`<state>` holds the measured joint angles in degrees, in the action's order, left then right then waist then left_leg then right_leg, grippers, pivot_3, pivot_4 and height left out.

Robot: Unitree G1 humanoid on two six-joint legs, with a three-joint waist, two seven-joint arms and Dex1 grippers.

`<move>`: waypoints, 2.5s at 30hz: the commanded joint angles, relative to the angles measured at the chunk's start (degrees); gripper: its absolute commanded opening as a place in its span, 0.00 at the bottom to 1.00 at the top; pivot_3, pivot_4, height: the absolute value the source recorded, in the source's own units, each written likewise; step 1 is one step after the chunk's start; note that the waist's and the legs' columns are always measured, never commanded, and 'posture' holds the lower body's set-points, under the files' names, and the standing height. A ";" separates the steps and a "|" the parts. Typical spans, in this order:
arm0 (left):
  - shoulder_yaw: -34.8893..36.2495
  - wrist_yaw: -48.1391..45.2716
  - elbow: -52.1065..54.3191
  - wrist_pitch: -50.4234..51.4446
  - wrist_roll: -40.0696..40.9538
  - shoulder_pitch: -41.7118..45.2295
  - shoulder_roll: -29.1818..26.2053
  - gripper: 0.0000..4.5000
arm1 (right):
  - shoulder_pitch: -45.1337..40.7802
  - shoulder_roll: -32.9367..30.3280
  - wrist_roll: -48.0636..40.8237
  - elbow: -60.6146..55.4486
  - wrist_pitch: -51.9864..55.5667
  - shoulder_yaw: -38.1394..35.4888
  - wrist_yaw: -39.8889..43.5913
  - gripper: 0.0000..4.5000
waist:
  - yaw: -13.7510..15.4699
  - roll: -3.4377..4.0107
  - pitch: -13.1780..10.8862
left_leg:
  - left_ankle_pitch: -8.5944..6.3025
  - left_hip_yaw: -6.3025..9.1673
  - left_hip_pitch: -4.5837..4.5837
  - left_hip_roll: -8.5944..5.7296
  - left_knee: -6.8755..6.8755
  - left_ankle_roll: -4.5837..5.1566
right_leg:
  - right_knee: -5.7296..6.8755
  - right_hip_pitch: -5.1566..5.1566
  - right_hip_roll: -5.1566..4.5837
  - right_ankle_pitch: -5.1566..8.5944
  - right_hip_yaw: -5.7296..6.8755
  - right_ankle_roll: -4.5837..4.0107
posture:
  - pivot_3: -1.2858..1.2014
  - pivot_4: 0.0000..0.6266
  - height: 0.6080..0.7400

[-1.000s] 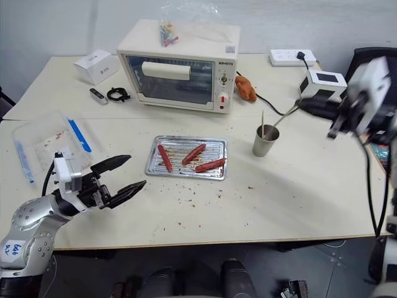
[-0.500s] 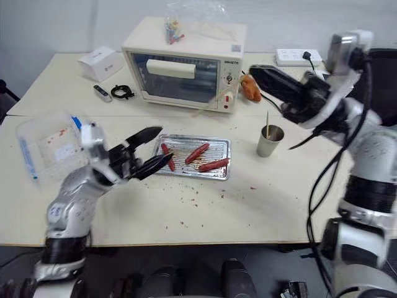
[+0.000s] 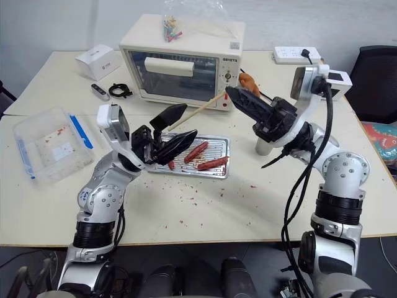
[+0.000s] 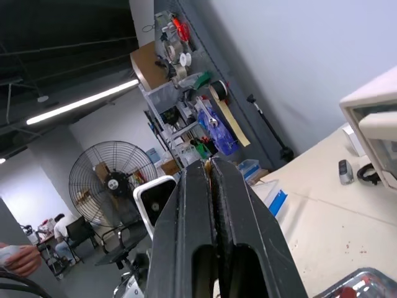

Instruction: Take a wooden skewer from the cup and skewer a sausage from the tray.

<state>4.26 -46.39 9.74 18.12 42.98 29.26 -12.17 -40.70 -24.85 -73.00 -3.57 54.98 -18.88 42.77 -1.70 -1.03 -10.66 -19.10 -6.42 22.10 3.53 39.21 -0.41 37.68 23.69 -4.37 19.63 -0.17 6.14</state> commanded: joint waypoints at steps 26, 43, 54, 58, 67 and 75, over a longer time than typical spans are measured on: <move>8.24 0.55 3.61 3.41 2.50 -5.08 -9.56 0.00 | 6.37 -10.44 9.56 -6.01 -8.87 -1.01 2.81 0.50 | 0.08 0.00 0.00 | 0.00 0.02 0.02 -0.02 -0.03 0.00 | -0.08 0.00 0.04 0.00 0.00 0.00 | 0.52 0.24 1.00; 27.09 -2.96 -0.59 0.60 0.67 -35.36 -22.01 0.00 | 27.76 -28.49 41.91 -1.31 -38.56 10.61 33.73 0.99 | -0.26 -0.05 -0.02 | -0.12 -0.08 -0.98 0.02 -0.32 0.03 | -0.81 -1.02 -0.06 -0.08 -0.08 -0.06 | 0.52 0.24 1.00; 26.08 0.96 1.70 -0.53 -0.24 -34.80 -19.84 0.00 | -1.32 -9.85 58.68 14.88 -39.76 32.29 26.62 0.99 | -0.51 -0.05 -0.02 | -0.17 0.02 -0.75 0.09 -0.33 -0.14 | -0.78 -0.78 -0.09 0.00 -0.02 -0.22 | 0.52 0.24 1.00; 25.64 1.71 3.26 -0.59 -0.33 -35.49 -19.11 0.00 | -6.52 -6.17 61.79 23.60 -42.01 35.01 28.43 0.99 | -0.27 -0.05 -0.02 | -0.21 -0.14 -0.69 0.07 -0.26 -0.08 | -0.75 -0.71 -0.14 0.00 0.21 -0.20 | 0.52 0.24 1.00; 25.07 3.05 6.03 -0.47 -0.13 -36.88 -17.84 0.00 | -12.79 -0.83 66.81 38.44 -49.18 35.84 29.43 0.91 | -1.56 -0.05 -0.02 | -0.21 -0.28 -0.70 0.12 -0.24 -0.08 | -0.56 -0.55 -0.11 -0.01 0.18 -0.19 | 0.52 0.24 1.00; 24.65 3.15 6.24 -0.19 0.15 -35.99 -18.18 0.00 | -14.82 1.44 69.98 44.26 -52.14 35.87 30.44 0.58 | -1.85 -0.05 -0.02 | -0.20 -0.47 -0.67 0.15 -0.26 -0.09 | -0.19 -0.32 -0.11 -0.01 0.13 -0.19 | 0.52 0.24 1.00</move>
<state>28.35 -43.29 13.97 18.54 42.56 -6.94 -30.00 -53.90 -23.67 -3.11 40.99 3.79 17.54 72.73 -3.55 -1.08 -10.68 -19.30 -6.90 21.44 3.67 38.95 -0.51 37.51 23.39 -4.49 19.62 -0.04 5.94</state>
